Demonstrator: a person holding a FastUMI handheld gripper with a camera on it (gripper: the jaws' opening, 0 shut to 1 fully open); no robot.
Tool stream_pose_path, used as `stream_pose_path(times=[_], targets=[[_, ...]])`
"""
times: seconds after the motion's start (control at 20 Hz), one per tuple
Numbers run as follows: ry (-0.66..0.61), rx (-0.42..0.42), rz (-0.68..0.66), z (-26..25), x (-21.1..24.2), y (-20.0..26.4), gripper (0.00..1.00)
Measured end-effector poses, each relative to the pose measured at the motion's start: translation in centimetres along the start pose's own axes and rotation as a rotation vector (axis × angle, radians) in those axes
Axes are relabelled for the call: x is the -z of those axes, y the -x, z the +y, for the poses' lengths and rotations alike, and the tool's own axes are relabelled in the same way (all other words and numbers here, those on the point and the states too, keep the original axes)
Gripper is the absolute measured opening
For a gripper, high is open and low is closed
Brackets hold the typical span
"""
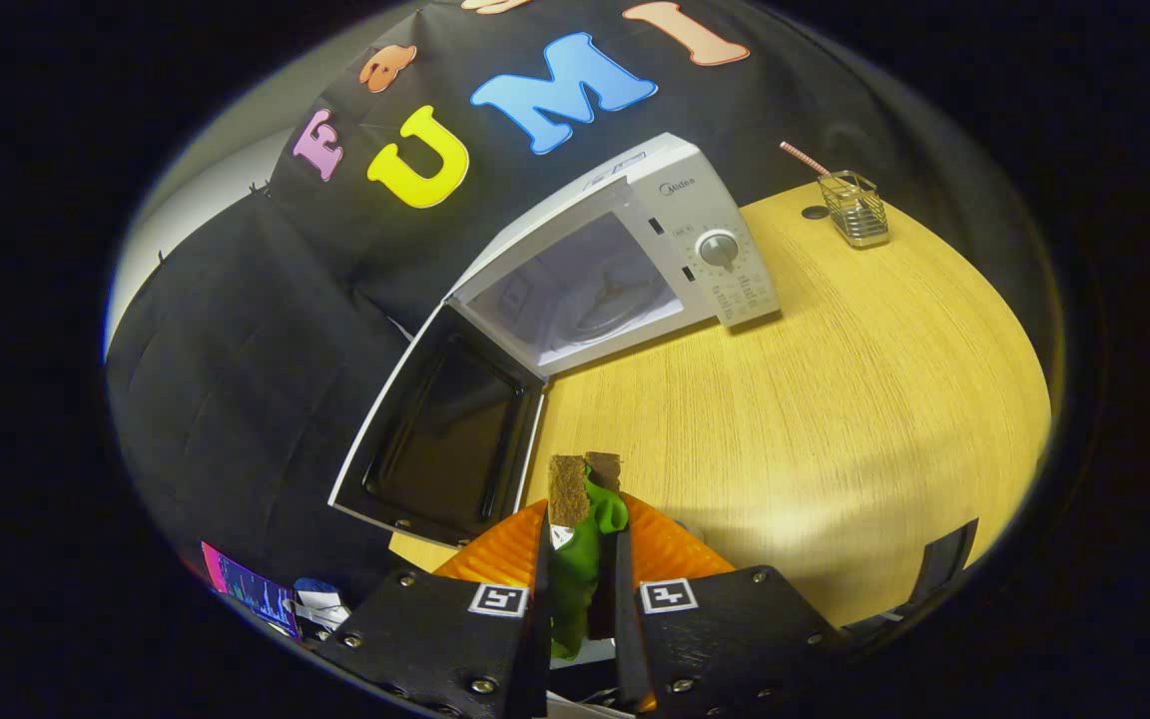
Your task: Open the microwave, put the food inside, and close the microwave door.
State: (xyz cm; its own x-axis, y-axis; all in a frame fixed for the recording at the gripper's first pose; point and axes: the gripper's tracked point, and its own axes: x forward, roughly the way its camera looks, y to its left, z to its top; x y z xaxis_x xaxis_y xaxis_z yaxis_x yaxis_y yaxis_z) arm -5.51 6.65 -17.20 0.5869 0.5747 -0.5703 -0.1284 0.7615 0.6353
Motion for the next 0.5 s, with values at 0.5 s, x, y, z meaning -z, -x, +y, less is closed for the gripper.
stream_pose_path(times=[0.5], targets=[[-0.056, -0.033, -0.134, 5.6, -5.1, -6.4, 0.26]])
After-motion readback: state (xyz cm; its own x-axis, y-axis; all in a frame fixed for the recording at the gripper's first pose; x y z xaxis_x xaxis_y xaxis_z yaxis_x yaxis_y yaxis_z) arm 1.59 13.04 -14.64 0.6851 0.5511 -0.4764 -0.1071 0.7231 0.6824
